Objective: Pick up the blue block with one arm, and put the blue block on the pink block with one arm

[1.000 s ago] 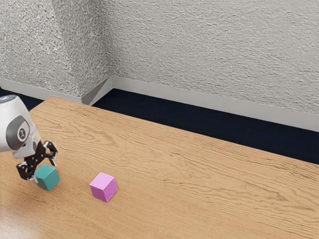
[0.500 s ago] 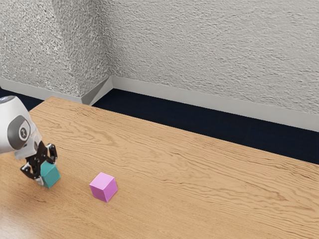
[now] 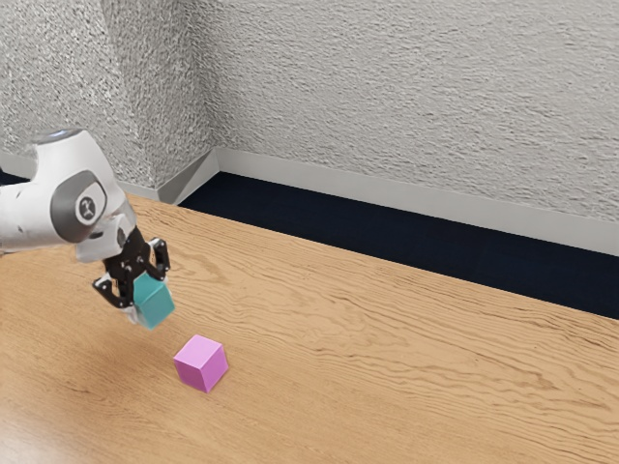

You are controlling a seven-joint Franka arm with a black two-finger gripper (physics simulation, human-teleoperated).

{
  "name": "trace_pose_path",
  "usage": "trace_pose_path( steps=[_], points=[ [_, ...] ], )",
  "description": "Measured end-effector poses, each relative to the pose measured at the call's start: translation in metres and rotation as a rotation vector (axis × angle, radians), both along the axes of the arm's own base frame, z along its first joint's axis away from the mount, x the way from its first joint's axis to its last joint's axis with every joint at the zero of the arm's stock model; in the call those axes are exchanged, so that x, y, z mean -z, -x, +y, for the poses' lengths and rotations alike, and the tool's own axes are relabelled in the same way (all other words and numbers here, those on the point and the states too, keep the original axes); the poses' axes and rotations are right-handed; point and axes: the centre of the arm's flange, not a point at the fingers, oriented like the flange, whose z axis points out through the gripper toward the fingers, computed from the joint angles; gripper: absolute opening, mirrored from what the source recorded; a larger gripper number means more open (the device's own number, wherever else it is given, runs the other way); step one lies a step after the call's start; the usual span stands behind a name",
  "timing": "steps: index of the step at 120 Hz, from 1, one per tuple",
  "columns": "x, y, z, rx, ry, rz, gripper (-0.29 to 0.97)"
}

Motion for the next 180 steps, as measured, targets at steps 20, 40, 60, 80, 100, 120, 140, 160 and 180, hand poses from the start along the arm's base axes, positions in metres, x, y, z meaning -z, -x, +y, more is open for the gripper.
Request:
trace_pose_path(
  steps=[20,40,60,80,100,120,140,160,180],
  points=[
    [0.0,-0.001,-0.029,-0.027,0.061,0.031,0.27],
    [0.008,0.001,-0.043,-0.057,0.094,0.071,0.26],
    [0.017,0.0,-0.054,-0.086,0.123,0.101,0.27],
    [0.029,-0.002,-0.064,-0.097,0.135,0.131,0.27],
    [0.029,-0.004,-0.069,-0.111,0.134,0.132,0.27],
    [0.031,-0.004,-0.083,-0.098,0.131,0.14,0.29],
    [0.035,-0.002,-0.08,-0.109,0.126,0.16,0.47],
    [0.036,0.0,-0.069,-0.132,0.121,0.17,0.59],
    [0.0,-0.002,-0.083,-0.104,0.103,0.115,0.64]
  ],
)
